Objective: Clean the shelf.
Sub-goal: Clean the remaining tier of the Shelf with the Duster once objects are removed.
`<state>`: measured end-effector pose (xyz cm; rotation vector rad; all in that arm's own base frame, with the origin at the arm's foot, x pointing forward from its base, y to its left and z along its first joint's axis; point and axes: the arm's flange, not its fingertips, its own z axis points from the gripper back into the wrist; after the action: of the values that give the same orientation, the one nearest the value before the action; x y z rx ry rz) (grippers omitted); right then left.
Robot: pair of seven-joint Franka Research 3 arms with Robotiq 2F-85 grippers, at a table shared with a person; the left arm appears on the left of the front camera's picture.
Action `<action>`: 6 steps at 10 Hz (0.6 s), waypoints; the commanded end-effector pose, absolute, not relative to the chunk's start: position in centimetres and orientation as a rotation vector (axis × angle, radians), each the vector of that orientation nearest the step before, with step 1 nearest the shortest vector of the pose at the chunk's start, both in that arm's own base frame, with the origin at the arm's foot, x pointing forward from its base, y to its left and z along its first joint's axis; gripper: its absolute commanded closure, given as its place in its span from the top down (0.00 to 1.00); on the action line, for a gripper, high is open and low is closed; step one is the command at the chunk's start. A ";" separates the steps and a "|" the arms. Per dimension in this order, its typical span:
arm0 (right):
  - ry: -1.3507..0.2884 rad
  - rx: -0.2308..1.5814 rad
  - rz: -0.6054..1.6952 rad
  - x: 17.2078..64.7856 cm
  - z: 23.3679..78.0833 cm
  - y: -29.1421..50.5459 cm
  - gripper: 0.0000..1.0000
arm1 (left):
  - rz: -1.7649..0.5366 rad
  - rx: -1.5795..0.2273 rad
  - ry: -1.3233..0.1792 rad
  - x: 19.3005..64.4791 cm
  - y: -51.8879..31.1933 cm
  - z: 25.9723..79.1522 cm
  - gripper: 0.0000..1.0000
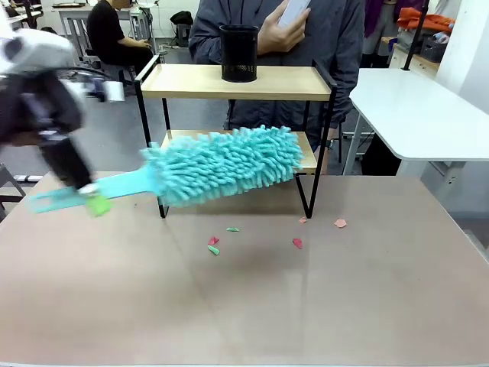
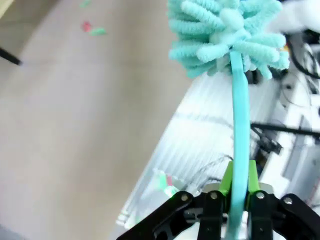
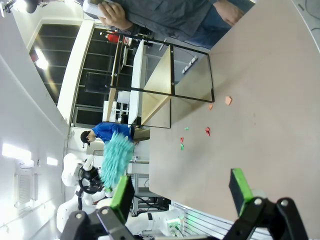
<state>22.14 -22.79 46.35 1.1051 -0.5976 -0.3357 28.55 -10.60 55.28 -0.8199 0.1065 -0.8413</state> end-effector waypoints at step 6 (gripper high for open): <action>-0.627 1.115 -0.315 22.3 46.4 -22.8 1.00 | -0.199 -1.194 -0.445 22.8 8.5 57.0 0.11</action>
<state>22.15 -22.80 46.36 1.1047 -0.5973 -0.3358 21.08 10.67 58.59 -1.1545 -0.3639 -0.3431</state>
